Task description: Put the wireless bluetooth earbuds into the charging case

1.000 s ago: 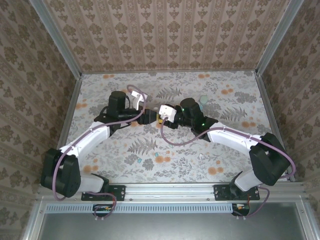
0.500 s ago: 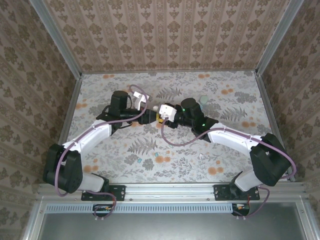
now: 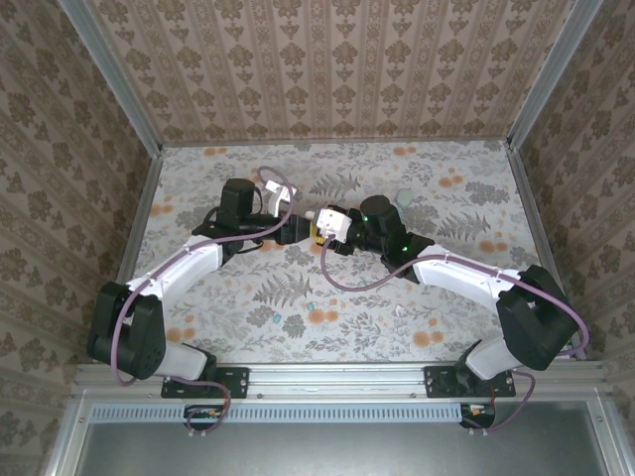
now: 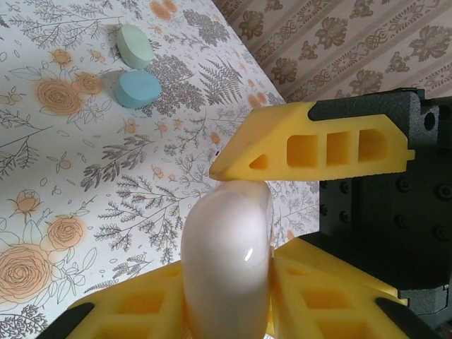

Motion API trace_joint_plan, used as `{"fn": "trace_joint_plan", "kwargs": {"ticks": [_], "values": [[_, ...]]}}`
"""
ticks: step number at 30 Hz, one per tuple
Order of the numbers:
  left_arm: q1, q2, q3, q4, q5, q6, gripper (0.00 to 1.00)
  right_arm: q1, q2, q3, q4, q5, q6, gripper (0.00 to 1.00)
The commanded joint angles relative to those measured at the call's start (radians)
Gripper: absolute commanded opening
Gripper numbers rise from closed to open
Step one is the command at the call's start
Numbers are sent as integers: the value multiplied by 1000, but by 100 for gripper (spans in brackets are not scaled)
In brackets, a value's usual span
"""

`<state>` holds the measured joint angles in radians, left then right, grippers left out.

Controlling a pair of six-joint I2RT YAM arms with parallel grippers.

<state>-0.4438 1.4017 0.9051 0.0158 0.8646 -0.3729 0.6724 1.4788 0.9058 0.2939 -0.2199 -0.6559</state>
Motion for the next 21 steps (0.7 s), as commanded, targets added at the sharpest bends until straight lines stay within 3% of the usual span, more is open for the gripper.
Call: {"fn": "trace_joint_plan", "kwargs": {"ticks": [1, 5, 9, 12, 18, 21], "values": [[-3, 3, 32, 36, 37, 2, 29, 5, -30, -15, 40, -30, -23, 48], [-4, 1, 30, 47, 34, 0, 22, 6, -38, -17, 39, -33, -21, 51], [-5, -45, 1, 105, -2, -2, 18, 2, -80, -24, 18, -6, 57, 68], [-5, -114, -36, 182, -55, 0, 17, -41, -189, -27, -18, -53, 305, 76], [-38, -251, -173, 489, -120, 159, 16, -278, -213, 101, -157, -467, 1026, 75], [-48, -280, -209, 610, -136, 245, 16, -310, -179, 156, -161, -600, 1205, 73]]}}
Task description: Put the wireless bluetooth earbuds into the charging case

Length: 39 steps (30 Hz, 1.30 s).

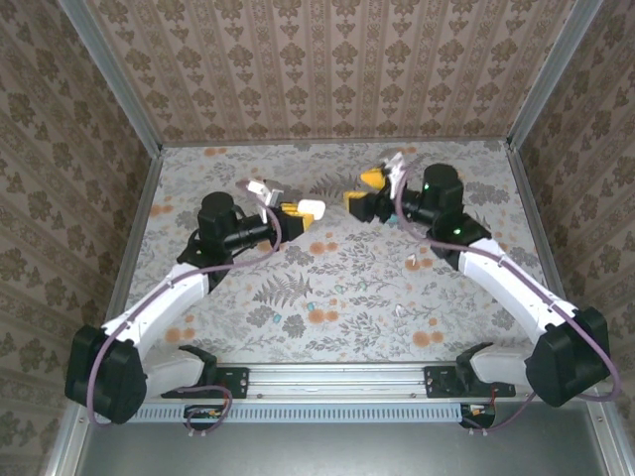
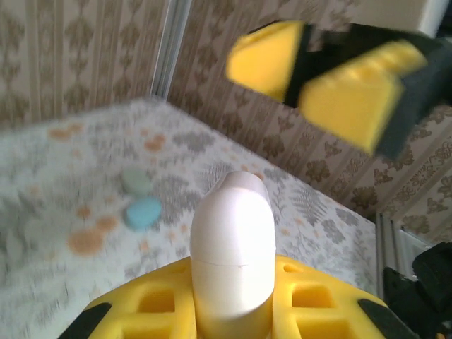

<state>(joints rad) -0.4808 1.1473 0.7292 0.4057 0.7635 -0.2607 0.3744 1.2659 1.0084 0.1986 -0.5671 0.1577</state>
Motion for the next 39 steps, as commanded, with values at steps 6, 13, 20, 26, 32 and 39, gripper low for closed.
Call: {"fn": "trace_joint_plan", "kwargs": {"ticks": [6, 13, 20, 26, 32, 39], "values": [[-25, 5, 20, 250, -58, 139, 17, -11, 95, 162, -21, -360, 658, 69], [-41, 41, 43, 286, -94, 143, 18, 5, 180, 197, 53, -305, 1059, 68], [-51, 64, 58, 300, -115, 152, 18, 62, 258, 202, 159, -313, 1195, 71], [-55, 74, 67, 288, -159, 169, 19, 74, 307, 224, 205, -357, 1245, 65], [-56, 88, 77, 263, -175, 194, 20, 78, 309, 217, 232, -379, 1274, 60], [-58, 111, 103, 227, -159, 210, 23, 79, 281, 234, 66, -341, 1145, 51]]}}
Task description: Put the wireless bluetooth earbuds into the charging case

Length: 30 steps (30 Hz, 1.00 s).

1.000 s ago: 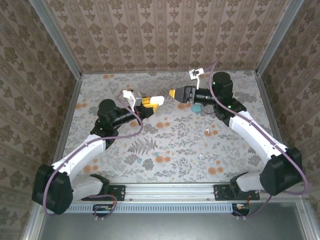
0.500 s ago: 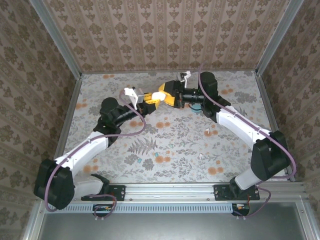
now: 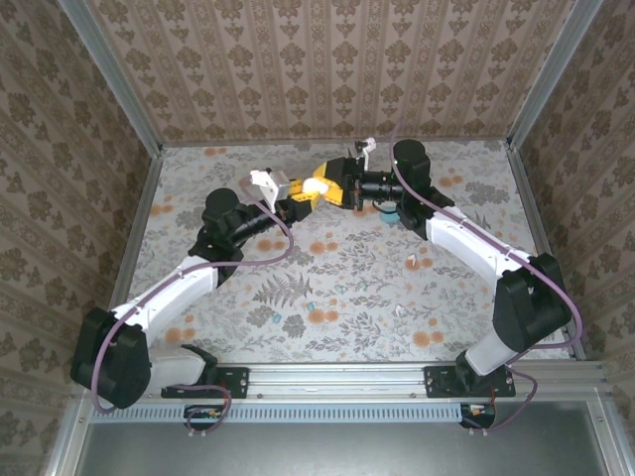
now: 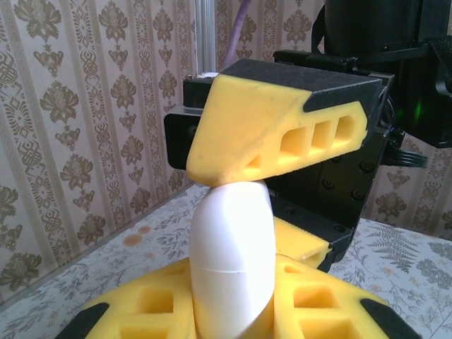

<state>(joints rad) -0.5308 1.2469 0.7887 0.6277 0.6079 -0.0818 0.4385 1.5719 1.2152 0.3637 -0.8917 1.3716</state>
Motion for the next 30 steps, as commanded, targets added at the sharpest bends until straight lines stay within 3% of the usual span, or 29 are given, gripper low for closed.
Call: {"fn": "trace_joint_plan", "kwargs": {"ticks": [1, 6, 18, 24, 30], "values": [[-8, 13, 45, 3, -3, 31, 23, 16, -31, 28, -123, -8, -87, 51], [-9, 16, 51, -12, -4, 30, 25, 17, -42, 33, -200, 21, -153, 50], [-11, 35, 63, -13, -7, 17, 30, 18, -36, 31, -191, 25, -159, 51], [-12, 42, 67, -11, -9, 12, 28, 17, -28, 26, -178, 20, -150, 53], [-11, 30, 52, -19, -27, 22, 19, -12, -61, 30, -224, 57, -230, 64]]}}
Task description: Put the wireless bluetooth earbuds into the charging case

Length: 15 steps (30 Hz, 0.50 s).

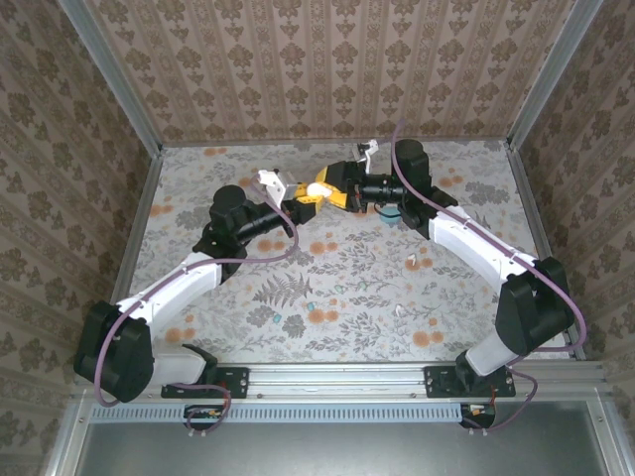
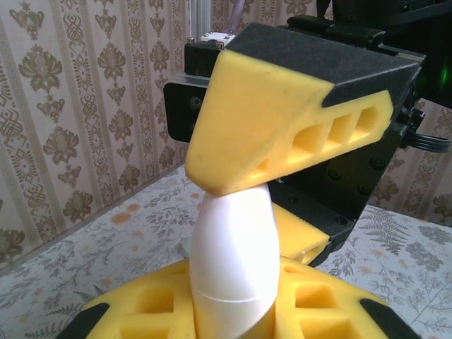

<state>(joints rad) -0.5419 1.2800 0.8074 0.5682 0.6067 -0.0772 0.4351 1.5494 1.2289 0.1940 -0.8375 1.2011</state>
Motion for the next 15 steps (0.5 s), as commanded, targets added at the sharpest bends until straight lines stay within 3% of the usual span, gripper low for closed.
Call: {"fn": "trace_joint_plan", "kwargs": {"ticks": [1, 5, 9, 15], "values": [[2, -6, 31, 39, -24, 17, 18, -18, -53, 20, -78, 17, -98, 67], [3, -11, 24, 38, -5, 13, 18, -56, -121, 15, -157, 104, -336, 72], [8, -7, 29, 34, 57, -1, 18, -51, -197, 5, -267, 153, -731, 71], [10, 7, 45, 34, 98, -15, 18, -50, -197, 40, -384, 152, -883, 71]]}}
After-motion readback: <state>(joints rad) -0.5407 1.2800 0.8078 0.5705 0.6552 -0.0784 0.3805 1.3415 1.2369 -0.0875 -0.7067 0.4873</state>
